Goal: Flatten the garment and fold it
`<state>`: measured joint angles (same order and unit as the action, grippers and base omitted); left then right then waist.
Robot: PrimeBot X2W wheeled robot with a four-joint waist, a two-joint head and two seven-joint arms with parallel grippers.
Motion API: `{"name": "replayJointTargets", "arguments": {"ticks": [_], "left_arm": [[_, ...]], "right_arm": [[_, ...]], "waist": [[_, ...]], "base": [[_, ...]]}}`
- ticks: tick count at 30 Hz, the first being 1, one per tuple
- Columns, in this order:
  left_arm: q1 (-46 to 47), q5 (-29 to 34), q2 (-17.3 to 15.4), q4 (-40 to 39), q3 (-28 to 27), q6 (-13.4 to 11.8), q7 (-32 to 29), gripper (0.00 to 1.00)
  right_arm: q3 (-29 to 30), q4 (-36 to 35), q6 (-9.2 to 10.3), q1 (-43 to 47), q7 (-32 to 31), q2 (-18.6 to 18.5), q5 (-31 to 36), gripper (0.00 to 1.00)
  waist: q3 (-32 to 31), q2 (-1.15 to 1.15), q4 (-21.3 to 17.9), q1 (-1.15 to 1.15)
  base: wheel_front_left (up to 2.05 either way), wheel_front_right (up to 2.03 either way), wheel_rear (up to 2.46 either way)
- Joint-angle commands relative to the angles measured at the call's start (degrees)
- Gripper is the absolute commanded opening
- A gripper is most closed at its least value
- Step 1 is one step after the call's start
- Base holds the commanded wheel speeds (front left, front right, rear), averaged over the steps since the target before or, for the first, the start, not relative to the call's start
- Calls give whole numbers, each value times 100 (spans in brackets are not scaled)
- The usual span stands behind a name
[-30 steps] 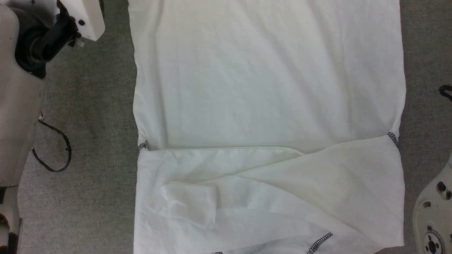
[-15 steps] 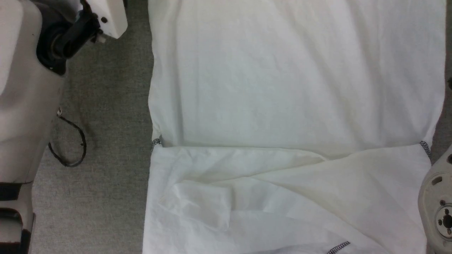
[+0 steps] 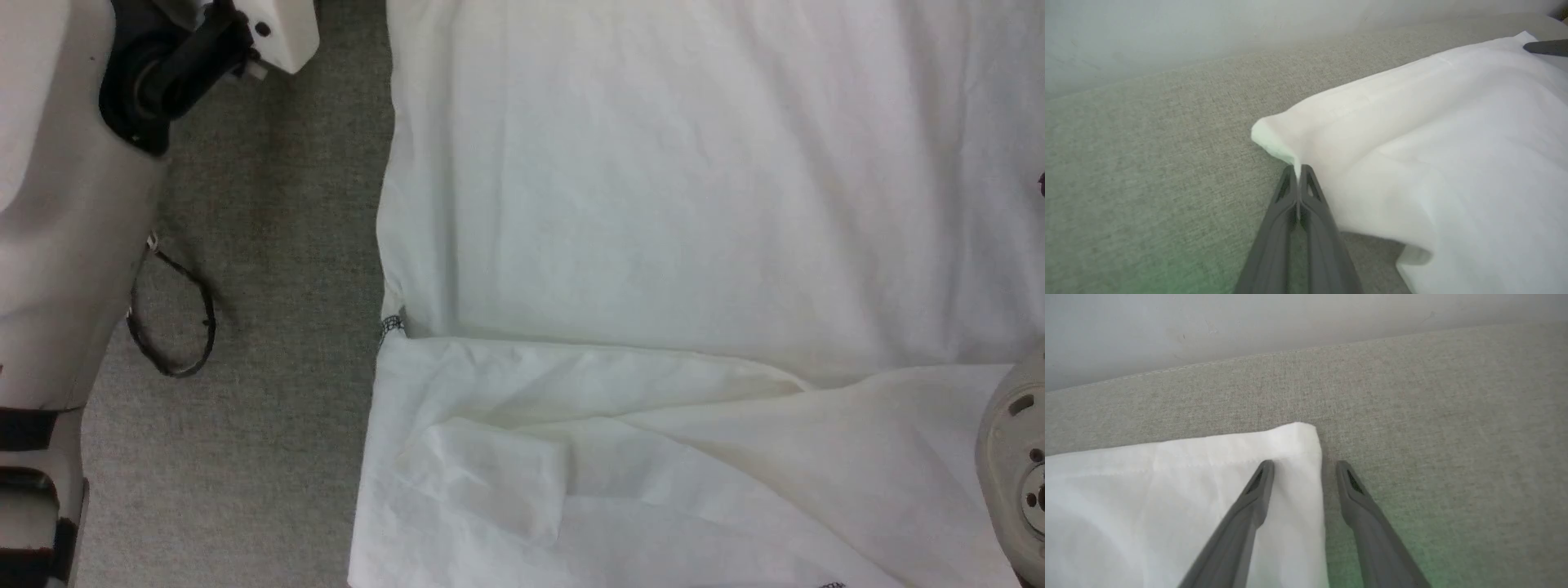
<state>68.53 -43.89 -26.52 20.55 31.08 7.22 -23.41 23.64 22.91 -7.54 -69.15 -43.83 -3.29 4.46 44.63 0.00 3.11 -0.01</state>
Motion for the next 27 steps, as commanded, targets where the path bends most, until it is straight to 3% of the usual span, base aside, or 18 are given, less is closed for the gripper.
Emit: {"name": "replayJointTargets", "arguments": {"ticks": [1,6,19,27], "left_arm": [[-28,-21,-45,90,48,21,-23,0],[36,-16,-91,116,31,22,141,0],[289,267,-143,394,-392,-41,1708,0],[-139,138,-342,193,-303,3,2058,0]], "right_arm": [[-15,118,5,52,-50,41,-36,0],[23,61,5,6,90,41,-13,0],[-287,-311,5,39,613,41,-192,0],[-658,-828,5,656,782,41,-816,0]], "waist": [[25,0,16,1],[39,0,10,1],[-481,0,-128,1],[-988,0,-148,1]], "base": [[0,0,0],[0,0,0],[0,0,0],[0,0,0]]}}
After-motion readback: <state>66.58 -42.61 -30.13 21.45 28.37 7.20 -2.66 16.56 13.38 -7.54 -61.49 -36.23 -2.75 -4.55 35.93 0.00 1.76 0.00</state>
